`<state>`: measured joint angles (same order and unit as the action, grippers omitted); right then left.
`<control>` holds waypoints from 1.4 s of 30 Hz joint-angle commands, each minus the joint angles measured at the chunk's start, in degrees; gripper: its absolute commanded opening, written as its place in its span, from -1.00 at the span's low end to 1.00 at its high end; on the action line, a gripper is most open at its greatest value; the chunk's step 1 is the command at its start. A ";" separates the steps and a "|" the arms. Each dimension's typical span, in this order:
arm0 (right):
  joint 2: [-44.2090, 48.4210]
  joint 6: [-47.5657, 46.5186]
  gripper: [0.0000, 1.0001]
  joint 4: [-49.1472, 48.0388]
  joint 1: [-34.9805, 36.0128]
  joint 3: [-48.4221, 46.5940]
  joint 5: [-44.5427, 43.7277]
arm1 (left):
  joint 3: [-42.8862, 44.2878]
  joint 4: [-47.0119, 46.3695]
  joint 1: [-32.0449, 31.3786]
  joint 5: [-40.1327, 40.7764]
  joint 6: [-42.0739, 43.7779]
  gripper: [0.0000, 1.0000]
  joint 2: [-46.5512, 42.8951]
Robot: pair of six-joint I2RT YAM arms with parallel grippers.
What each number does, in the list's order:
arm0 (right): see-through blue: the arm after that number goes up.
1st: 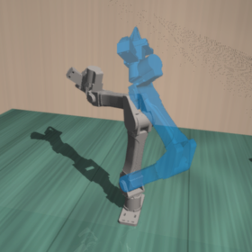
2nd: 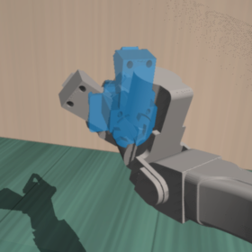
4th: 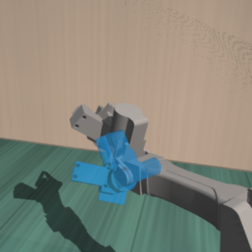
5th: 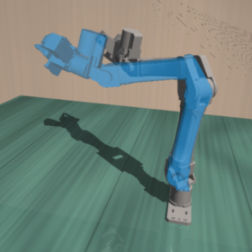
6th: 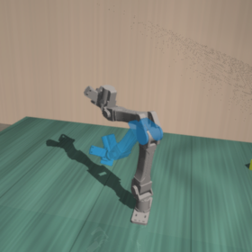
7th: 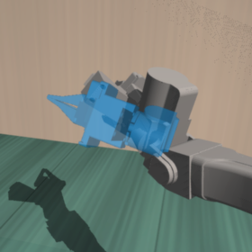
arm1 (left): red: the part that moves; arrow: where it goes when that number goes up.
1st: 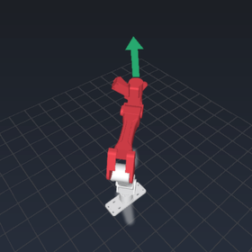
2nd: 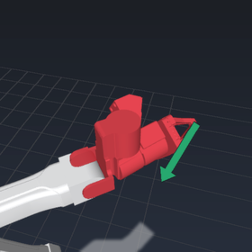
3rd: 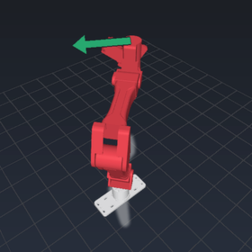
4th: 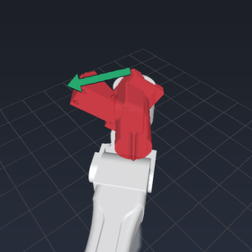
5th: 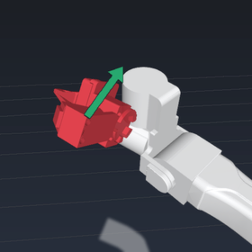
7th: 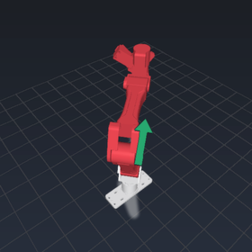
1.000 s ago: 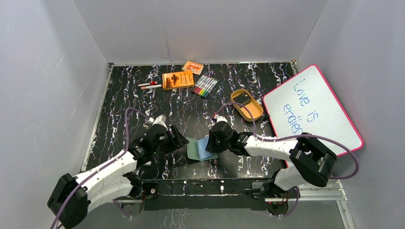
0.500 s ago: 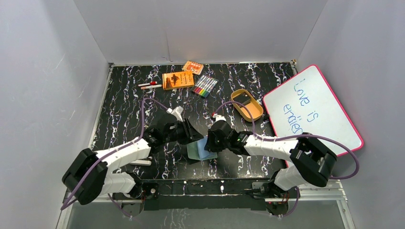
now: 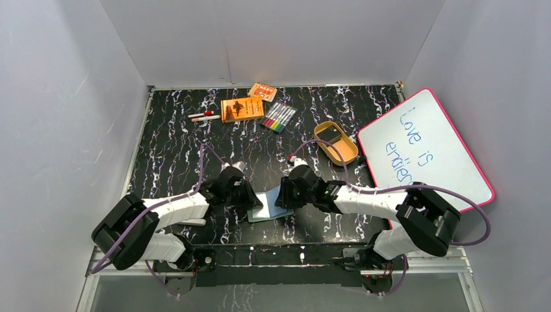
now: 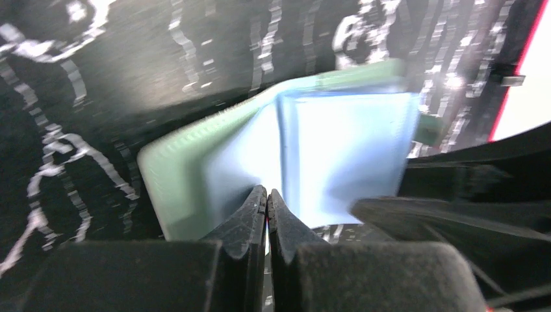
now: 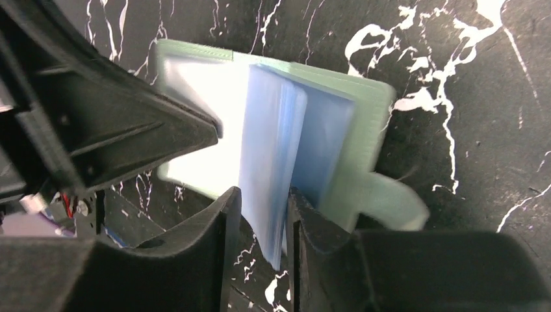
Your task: Put the credit cards into the card holder
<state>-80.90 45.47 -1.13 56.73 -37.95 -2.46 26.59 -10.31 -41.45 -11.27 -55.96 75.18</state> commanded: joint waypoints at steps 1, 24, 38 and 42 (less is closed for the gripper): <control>2.95 0.96 -0.12 -7.13 -0.47 2.89 4.36 | -2.74 4.10 -0.30 4.53 2.16 -1.00 -0.97; 5.81 8.87 -0.43 -24.62 -10.50 14.54 17.18 | -4.54 1.38 -0.25 6.84 4.28 -1.00 1.84; 3.78 9.07 -0.61 -26.99 -10.76 14.41 18.68 | -4.35 0.98 -0.23 6.85 4.64 -1.00 3.04; 4.61 10.67 -0.75 -31.77 -11.15 16.59 20.15 | -4.37 0.67 -0.30 7.16 4.78 -1.00 3.75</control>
<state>-77.71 54.46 -25.36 46.15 -22.63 15.62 23.49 -14.44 -41.76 -7.97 -53.52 76.75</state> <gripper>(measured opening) 0.159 0.007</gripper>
